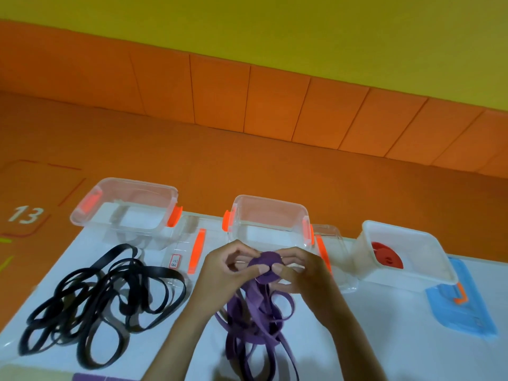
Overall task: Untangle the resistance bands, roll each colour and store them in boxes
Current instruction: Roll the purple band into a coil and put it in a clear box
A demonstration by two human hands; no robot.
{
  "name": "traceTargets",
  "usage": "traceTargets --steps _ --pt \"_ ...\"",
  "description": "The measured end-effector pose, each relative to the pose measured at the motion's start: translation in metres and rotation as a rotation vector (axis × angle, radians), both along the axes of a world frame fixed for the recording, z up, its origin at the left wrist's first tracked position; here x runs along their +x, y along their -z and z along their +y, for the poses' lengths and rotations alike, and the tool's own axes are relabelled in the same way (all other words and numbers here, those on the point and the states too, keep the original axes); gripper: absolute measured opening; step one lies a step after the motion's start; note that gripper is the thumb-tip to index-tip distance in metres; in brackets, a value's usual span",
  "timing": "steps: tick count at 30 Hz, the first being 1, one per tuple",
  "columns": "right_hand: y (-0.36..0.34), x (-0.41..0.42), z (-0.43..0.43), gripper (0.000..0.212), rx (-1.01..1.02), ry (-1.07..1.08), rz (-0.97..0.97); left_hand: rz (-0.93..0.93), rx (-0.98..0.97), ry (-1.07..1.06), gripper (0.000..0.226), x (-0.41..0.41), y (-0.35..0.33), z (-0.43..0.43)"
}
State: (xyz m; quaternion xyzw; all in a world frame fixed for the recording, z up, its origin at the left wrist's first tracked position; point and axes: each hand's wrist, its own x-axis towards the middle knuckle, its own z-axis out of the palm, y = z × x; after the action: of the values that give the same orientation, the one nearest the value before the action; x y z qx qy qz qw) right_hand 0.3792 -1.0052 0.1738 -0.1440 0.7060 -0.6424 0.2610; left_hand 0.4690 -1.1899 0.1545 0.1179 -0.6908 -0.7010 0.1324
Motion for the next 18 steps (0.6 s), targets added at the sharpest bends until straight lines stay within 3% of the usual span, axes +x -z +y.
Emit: traceTargets --steps 5,7,10,12,15,18 --pt "0.006 0.0 0.009 0.024 -0.064 0.03 -0.094 0.0 -0.014 0.085 0.032 -0.01 -0.001 -0.001" --pt "0.008 0.002 0.015 0.031 -0.062 0.004 -0.143 0.016 -0.108 0.157 0.037 -0.014 -0.002 -0.005" --pt "0.002 -0.002 0.024 0.042 0.143 -0.02 -0.071 -0.019 -0.231 0.257 0.059 -0.017 0.0 -0.001" --pt "0.0 -0.008 0.032 0.041 0.237 0.031 0.02 -0.03 -0.194 0.236 0.067 -0.021 0.006 0.011" --pt "-0.003 -0.011 0.041 0.036 0.106 0.147 -0.019 -0.057 0.024 0.164 0.06 -0.029 0.012 0.026" --pt "0.003 -0.01 0.045 0.023 -0.026 0.241 -0.071 -0.085 -0.022 0.093 0.044 -0.035 0.015 0.033"
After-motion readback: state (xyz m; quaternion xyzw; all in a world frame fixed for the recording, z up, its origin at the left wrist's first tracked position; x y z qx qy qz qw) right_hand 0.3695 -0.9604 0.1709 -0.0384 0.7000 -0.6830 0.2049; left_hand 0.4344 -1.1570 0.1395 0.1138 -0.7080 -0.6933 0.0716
